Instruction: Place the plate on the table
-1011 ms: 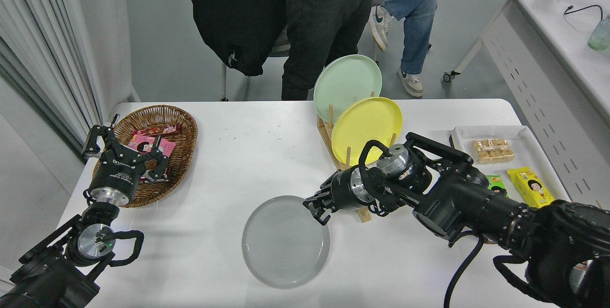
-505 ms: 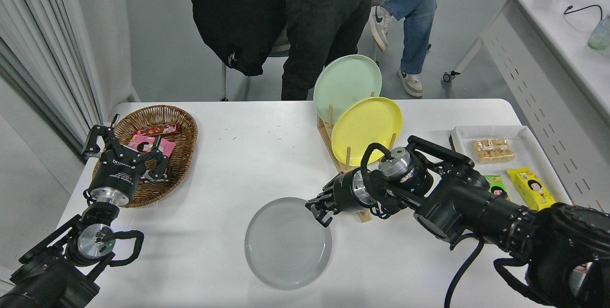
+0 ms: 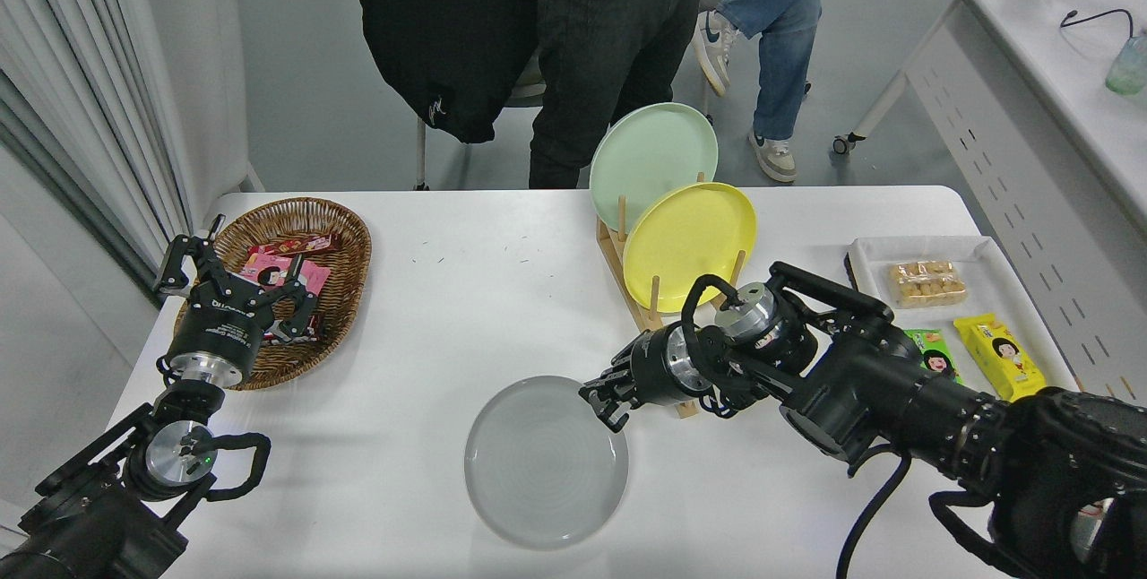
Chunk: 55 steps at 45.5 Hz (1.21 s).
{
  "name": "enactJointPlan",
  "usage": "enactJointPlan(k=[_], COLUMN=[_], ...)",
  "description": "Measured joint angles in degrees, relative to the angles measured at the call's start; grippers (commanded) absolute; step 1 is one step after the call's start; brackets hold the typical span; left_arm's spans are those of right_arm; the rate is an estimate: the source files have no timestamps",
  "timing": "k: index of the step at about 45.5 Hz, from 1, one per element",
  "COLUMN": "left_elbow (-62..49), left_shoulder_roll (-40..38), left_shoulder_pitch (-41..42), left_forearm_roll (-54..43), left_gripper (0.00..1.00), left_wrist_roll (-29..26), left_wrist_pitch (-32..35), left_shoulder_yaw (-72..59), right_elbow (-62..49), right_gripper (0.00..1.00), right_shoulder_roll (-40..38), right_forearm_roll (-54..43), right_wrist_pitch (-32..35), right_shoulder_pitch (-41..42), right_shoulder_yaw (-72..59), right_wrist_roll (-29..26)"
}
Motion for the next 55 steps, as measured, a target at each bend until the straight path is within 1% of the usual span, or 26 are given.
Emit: enactJointPlan(k=[17,22,26,28,32,36,42,43,45,46,48,51,55], left_elbow=[0.0,0.0,0.0,0.0,0.0,0.0,0.0,0.0,0.0,0.0,0.0,0.0,0.0], left_shoulder_roll=[0.0,0.0,0.0,0.0,0.0,0.0,0.0,0.0,0.0,0.0,0.0,0.0,0.0], left_shoulder_pitch=[0.0,0.0,0.0,0.0,0.0,0.0,0.0,0.0,0.0,0.0,0.0,0.0,0.0], left_forearm_roll=[0.0,0.0,0.0,0.0,0.0,0.0,0.0,0.0,0.0,0.0,0.0,0.0,0.0], left_gripper=[0.98,0.98,0.98,0.98,0.98,0.98,0.98,0.98,0.98,0.98,0.98,0.98,0.98], left_wrist_roll=[0.0,0.0,0.0,0.0,0.0,0.0,0.0,0.0,0.0,0.0,0.0,0.0,0.0], left_wrist_pitch=[0.0,0.0,0.0,0.0,0.0,0.0,0.0,0.0,0.0,0.0,0.0,0.0,0.0], left_shoulder_yaw=[0.0,0.0,0.0,0.0,0.0,0.0,0.0,0.0,0.0,0.0,0.0,0.0,0.0], right_elbow=[0.0,0.0,0.0,0.0,0.0,0.0,0.0,0.0,0.0,0.0,0.0,0.0,0.1], right_gripper=[0.0,0.02,0.06,0.1,0.22,0.3,0.47,0.5,0.63,0.68,0.73,0.74,0.79], right_shoulder_roll=[0.0,0.0,0.0,0.0,0.0,0.0,0.0,0.0,0.0,0.0,0.0,0.0,0.0], right_forearm_roll=[0.0,0.0,0.0,0.0,0.0,0.0,0.0,0.0,0.0,0.0,-0.1,-0.1,-0.2], right_wrist_pitch=[0.3,0.3,0.4,0.4,0.4,0.5,0.5,0.5,0.5,0.5,0.5,0.5,0.5], right_shoulder_pitch=[-0.1,-0.1,-0.1,-0.1,-0.1,0.0,0.0,0.0,0.0,0.0,0.0,0.0,0.0], right_shoulder_yaw=[0.3,0.3,0.3,0.4,0.4,0.5,0.5,0.5,0.6,0.6,0.6,0.6,0.6], right_wrist_roll=[0.3,0.3,0.3,0.3,0.3,0.3,0.3,0.3,0.3,0.3,0.3,0.3,0.3])
